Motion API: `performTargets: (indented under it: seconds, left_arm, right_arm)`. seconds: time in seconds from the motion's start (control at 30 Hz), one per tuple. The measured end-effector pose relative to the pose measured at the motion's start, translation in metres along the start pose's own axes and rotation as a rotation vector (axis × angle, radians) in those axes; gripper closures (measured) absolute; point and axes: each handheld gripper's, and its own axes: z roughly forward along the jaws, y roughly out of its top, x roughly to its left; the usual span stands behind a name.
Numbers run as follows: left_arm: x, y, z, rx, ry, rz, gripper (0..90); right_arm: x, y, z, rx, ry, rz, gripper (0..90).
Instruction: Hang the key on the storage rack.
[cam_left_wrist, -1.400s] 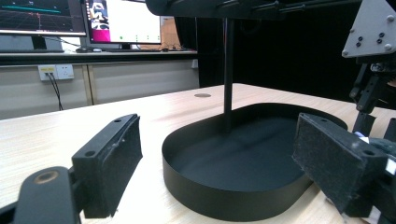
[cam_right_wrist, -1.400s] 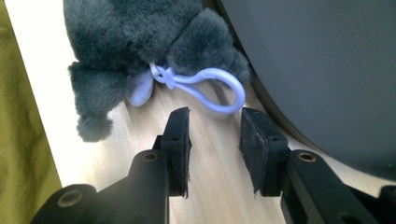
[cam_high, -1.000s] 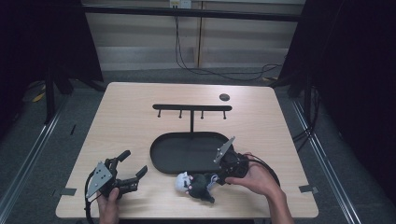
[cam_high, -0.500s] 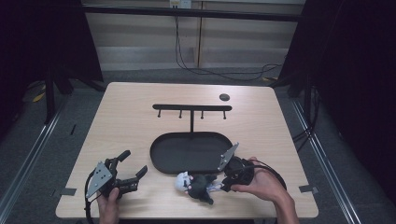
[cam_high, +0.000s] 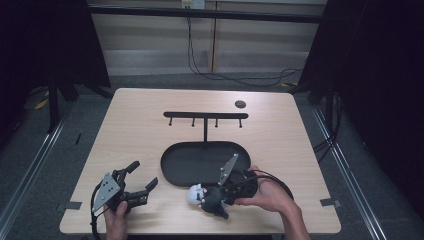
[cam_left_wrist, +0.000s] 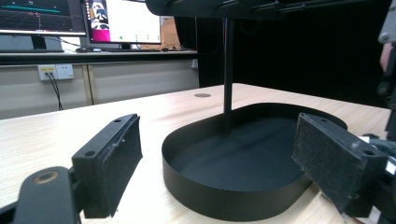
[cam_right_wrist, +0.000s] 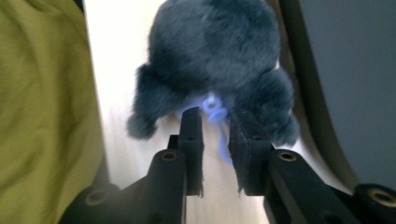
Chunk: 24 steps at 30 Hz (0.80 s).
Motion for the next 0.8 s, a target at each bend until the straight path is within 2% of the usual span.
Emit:
performTargets:
  seconds: [0.2,0.27,0.33,0.5,0.53,0.57,0.7,0.8]
  left_arm:
    - [0.0,0.0,0.0,-0.001,0.001,-0.002,15.2]
    - [0.0,0.0,0.0,0.001,-0.003,0.003,15.2]
    - [-0.001,0.0,0.0,-0.006,0.002,-0.008,15.2]
    - [0.0,0.0,0.0,0.0,0.0,0.0,15.2]
    - [-0.001,0.0,0.0,-0.006,0.0,-0.008,15.2]
    - [0.0,0.0,0.0,0.0,0.0,0.002,15.2]
    - [0.0,0.0,0.0,-0.006,0.001,-0.008,15.2]
    - [0.0,0.0,0.0,-0.003,0.001,-0.003,15.2]
  right_arm:
    - [-0.004,0.004,0.014,0.046,0.004,-0.002,69.5]
    - [-0.006,0.004,0.015,0.047,0.003,-0.009,69.5]
    - [-0.006,0.004,0.016,0.047,0.002,-0.019,69.6]
    - [-0.005,0.003,0.016,0.057,-0.01,-0.011,68.3]
    - [-0.006,0.002,0.016,0.06,-0.018,-0.015,67.8]
    - [-0.009,0.0,0.015,0.082,-0.044,0.003,67.3]
    - [-0.01,-0.002,0.017,0.09,-0.051,0.004,69.4]
    - [-0.01,-0.002,0.018,0.077,-0.063,-0.008,67.4]
